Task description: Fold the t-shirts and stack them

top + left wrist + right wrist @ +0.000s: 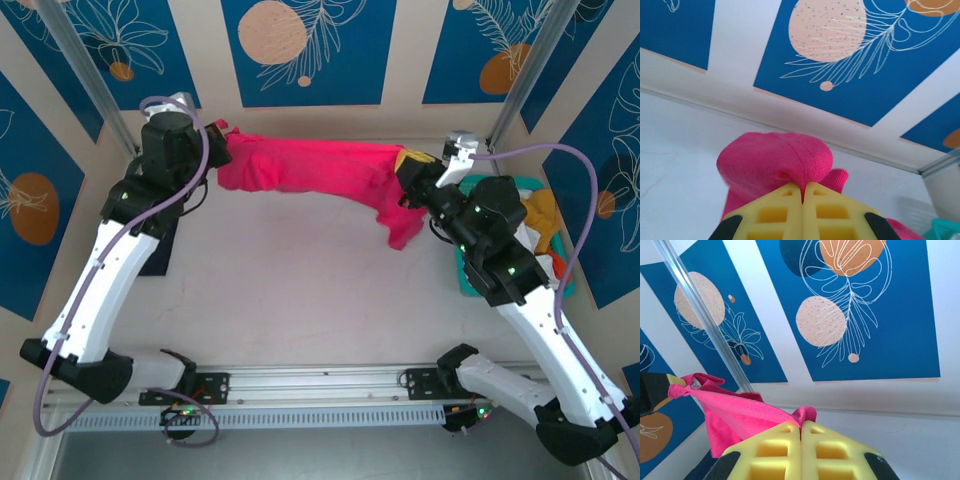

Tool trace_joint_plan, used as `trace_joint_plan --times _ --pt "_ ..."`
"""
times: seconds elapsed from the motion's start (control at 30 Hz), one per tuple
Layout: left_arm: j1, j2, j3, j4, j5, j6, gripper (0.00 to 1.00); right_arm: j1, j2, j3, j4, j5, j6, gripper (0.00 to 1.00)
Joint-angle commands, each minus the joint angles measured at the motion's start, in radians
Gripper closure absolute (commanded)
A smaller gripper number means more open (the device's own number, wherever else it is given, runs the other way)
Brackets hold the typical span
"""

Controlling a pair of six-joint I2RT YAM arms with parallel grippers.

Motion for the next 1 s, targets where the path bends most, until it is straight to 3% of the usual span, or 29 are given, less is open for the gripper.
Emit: trace_joint_plan --times 0.0,0.23,0.53,0.7,0.83,0.97 --pt "0.016 -0.022 -0.071 -0.035 0.021 -0.050 1.00 -0.009 -0.005 -0.001 -0.053 0.024 -0.019 1.00" --pt "0.032 0.052 -0.097 -0.016 0.037 -0.057 1.00 -0.050 0.104 0.028 -0.025 -0.028 -0.037 1.00" --pt "0.091 0.230 0.196 -0.060 0.108 -0.008 1.00 -0.173 0.323 0.288 -0.011 -0.180 -0.048 1.00" --pt "0.096 0.207 0.284 -0.066 0.089 0.016 1.00 -0.174 0.326 0.397 -0.021 -0.199 -0.096 1.00" --pt "0.097 0.123 0.190 -0.055 0.079 0.012 1.00 -0.174 0.260 0.348 -0.038 -0.213 -0.120 1.00" --pt "0.096 -0.002 -0.064 -0.029 0.086 -0.035 1.00 -0.171 0.149 0.155 -0.090 -0.259 -0.096 1.00"
